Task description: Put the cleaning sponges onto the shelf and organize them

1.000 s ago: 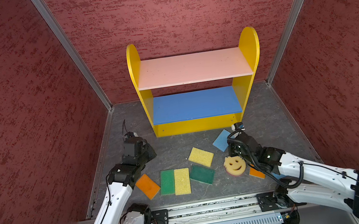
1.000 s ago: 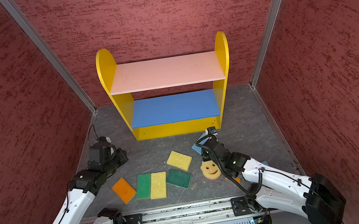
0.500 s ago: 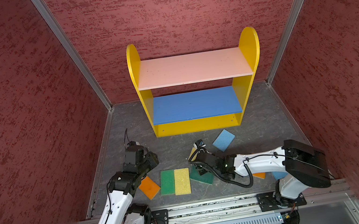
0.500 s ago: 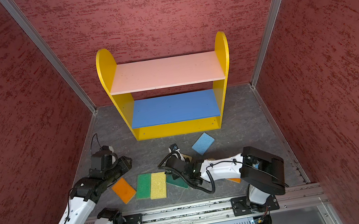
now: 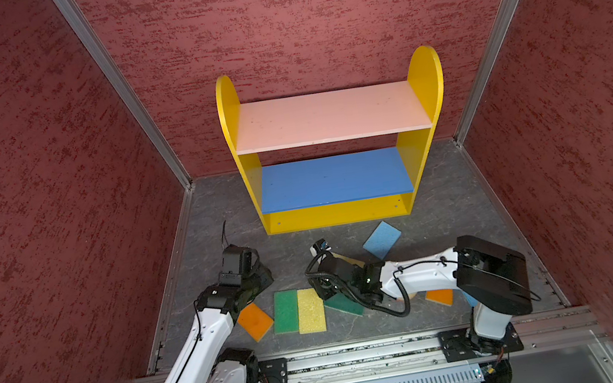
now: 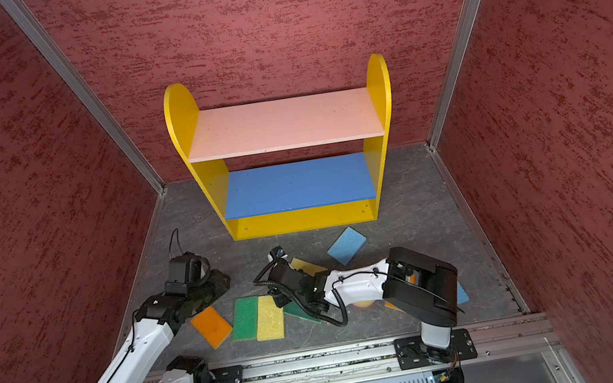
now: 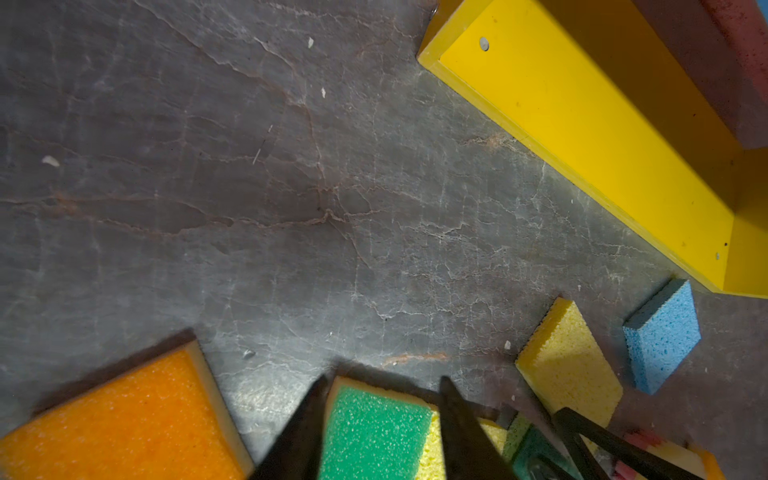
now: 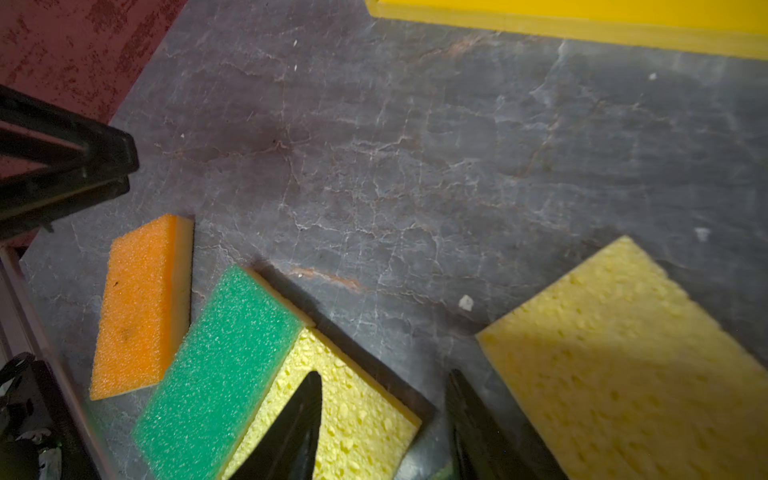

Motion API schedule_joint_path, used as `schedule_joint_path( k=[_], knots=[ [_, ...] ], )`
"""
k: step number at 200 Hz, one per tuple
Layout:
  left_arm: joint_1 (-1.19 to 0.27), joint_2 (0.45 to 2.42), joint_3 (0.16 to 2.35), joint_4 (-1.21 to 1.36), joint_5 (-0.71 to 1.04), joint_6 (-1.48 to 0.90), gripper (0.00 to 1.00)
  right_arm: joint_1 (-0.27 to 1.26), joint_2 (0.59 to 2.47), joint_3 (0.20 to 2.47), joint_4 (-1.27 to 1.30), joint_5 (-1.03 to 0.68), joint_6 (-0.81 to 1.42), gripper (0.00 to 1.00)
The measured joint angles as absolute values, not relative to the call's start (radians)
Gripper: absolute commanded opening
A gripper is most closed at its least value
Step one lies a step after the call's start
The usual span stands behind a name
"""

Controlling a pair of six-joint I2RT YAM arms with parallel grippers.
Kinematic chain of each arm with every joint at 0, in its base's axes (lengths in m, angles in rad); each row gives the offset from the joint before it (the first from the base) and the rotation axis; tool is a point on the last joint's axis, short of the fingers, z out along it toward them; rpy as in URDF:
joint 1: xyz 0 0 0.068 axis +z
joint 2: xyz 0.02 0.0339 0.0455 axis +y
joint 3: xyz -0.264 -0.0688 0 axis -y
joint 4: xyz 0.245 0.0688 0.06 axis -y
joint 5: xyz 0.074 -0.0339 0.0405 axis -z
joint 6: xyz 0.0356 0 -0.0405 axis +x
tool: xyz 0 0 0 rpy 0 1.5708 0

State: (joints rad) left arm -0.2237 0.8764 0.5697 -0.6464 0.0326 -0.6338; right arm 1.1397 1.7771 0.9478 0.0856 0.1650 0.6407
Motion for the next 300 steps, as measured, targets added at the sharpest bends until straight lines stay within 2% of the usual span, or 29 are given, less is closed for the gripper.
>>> schedule_joint_path(
  k=[22,40,62,87,162,210,248,300],
  knots=[
    [-0.2,0.876,0.546,-0.632,0.047,-0.633,0.34,1.154,1.815,0.983,0.086,0.125,0.63,0.47],
    [-0.178,0.875,0.508,-0.618,0.056,-0.641,0.43,1.175,1.84,1.013,0.087,0.102,0.621,0.46],
    [-0.16,0.875,0.47,-0.605,0.072,-0.664,0.5,1.197,1.856,1.024,0.095,0.08,0.621,0.46],
    [-0.155,0.879,0.468,-0.585,0.089,-0.669,0.64,1.209,1.856,1.012,0.117,0.07,0.634,0.47],
    [-0.155,0.903,0.479,-0.559,0.124,-0.673,0.67,1.199,1.856,0.935,0.16,0.077,0.7,0.49],
    [-0.155,0.892,0.473,-0.537,0.143,-0.686,0.76,1.129,1.819,0.862,0.206,0.083,0.737,0.49],
    [-0.155,0.905,0.473,-0.515,0.157,-0.688,0.77,1.05,1.775,0.843,0.149,0.101,0.712,0.5],
    [-0.152,0.945,0.487,-0.513,0.164,-0.688,0.77,1.027,1.681,0.874,-0.017,0.168,0.646,0.52]
  ],
)
